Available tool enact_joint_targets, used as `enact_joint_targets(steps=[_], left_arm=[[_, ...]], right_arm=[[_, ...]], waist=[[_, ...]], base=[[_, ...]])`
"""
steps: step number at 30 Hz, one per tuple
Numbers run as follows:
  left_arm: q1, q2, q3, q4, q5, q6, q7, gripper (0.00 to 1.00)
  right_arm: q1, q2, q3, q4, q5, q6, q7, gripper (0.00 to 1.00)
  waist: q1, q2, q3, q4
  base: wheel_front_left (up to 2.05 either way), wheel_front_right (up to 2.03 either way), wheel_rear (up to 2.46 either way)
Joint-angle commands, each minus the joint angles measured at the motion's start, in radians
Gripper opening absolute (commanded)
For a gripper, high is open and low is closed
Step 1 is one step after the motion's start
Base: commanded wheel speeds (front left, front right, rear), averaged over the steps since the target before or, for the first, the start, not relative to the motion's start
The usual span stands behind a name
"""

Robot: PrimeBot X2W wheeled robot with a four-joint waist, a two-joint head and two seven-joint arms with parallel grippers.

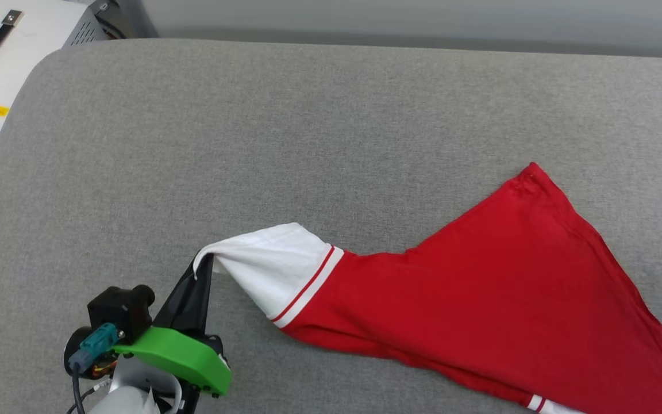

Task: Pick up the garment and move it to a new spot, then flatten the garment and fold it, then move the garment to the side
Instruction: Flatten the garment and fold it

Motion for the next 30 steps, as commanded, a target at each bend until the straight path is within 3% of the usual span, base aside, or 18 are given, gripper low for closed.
enact_joint_targets(steps=[1,6,10,19,26,27,28,30], left_arm=[[-0.028,-0.005,-0.002,-0.004,0.019,-0.001,0.002,0.00],[-0.074,-0.025,-0.019,-0.006,0.037,-0.011,0.003,0.00],[-0.102,-0.043,-0.027,-0.005,0.047,-0.019,-0.001,0.00],[-0.148,-0.069,-0.031,0.008,0.057,-0.035,-0.012,0.00],[-0.163,-0.081,-0.035,0.025,0.059,-0.043,-0.017,0.00],[-0.163,-0.081,-0.035,0.028,0.058,-0.044,-0.018,0.00],[-0.160,-0.080,-0.033,0.032,0.056,-0.044,-0.019,0.00],[-0.155,-0.076,-0.028,0.039,0.053,-0.044,-0.020,0.00]], right_arm=[[-0.063,-0.007,0.053,0.016,-0.007,-0.001,0.037,1.00],[-0.287,-0.028,0.273,0.130,-0.011,-0.001,0.186,1.00],[-0.445,-0.006,0.420,0.254,-0.024,-0.001,0.235,1.00],[-0.665,0.085,0.621,0.569,-0.028,-0.001,0.203,1.00],[-0.676,0.084,0.809,0.728,0.011,-0.001,0.190,1.00],[-0.674,0.082,0.822,0.732,0.030,-0.001,0.181,0.58],[-0.676,0.080,0.834,0.733,0.051,-0.001,0.161,0.00],[-0.689,0.070,0.843,0.738,0.069,-0.001,0.111,0.00]], waist=[[0.0001,0.0000,0.030,0.029],[0.0001,0.0000,0.072,0.065],[0.0001,0.0000,0.105,0.085],[0.0001,0.0000,0.173,0.115],[0.0001,0.0000,0.185,0.121],[0.0001,0.0000,0.182,0.119],[0.0001,0.0000,0.178,0.114],[0.0001,0.0000,0.164,0.103]], base=[[0.00,0.00,0.00],[0.00,0.00,0.00],[0.00,0.00,0.00],[0.00,0.00,0.00],[0.00,0.00,0.00],[0.00,0.00,0.00],[0.00,0.00,0.00],[0.00,0.00,0.00]])
